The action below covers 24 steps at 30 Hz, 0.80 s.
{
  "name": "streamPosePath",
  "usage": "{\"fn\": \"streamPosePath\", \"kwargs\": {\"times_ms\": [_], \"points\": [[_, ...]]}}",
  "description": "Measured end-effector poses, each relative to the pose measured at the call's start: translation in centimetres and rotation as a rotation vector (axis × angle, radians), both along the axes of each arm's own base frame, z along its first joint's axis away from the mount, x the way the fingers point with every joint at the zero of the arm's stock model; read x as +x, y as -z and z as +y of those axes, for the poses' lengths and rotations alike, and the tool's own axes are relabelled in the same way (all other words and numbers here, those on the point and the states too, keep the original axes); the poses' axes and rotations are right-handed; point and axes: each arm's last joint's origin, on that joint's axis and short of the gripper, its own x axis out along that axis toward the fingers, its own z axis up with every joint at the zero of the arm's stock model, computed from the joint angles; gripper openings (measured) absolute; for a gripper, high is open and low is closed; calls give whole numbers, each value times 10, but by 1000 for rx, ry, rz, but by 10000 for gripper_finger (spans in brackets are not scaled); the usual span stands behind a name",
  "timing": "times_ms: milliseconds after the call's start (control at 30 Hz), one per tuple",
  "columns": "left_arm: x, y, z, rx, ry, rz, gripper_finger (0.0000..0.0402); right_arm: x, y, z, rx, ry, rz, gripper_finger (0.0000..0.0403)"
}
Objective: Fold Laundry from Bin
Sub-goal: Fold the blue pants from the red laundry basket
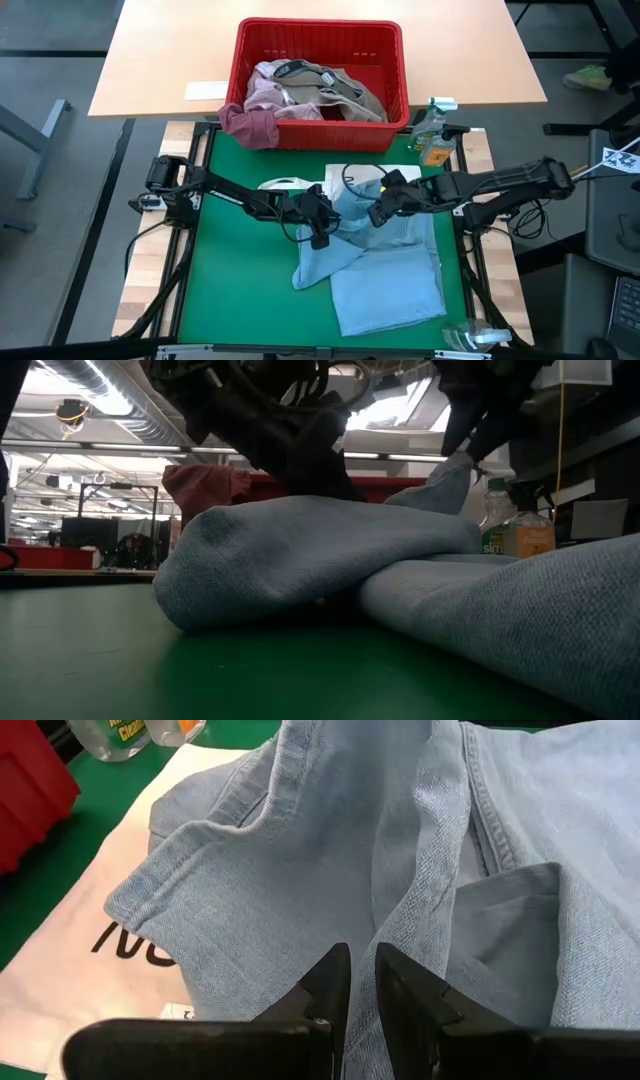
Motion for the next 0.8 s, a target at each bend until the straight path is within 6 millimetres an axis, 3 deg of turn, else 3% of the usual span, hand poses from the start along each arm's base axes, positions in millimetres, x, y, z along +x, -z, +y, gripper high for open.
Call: {"fn": "streamPosePath", "kwargs": {"times_ms": [367,467,633,800], "points": [[1,-2,0,-1,0,-18,48,15,23,8,120,-133,129,158],[1,-2,0,3,-5,-28,48,19,31,10,135,-181,171,122],[4,-8,0,79,39,-76,64,21,34,17,158,-265,188,18],[7,-15,3,194,47,-137,105,19,34,31,171,-353,182,34]]}}
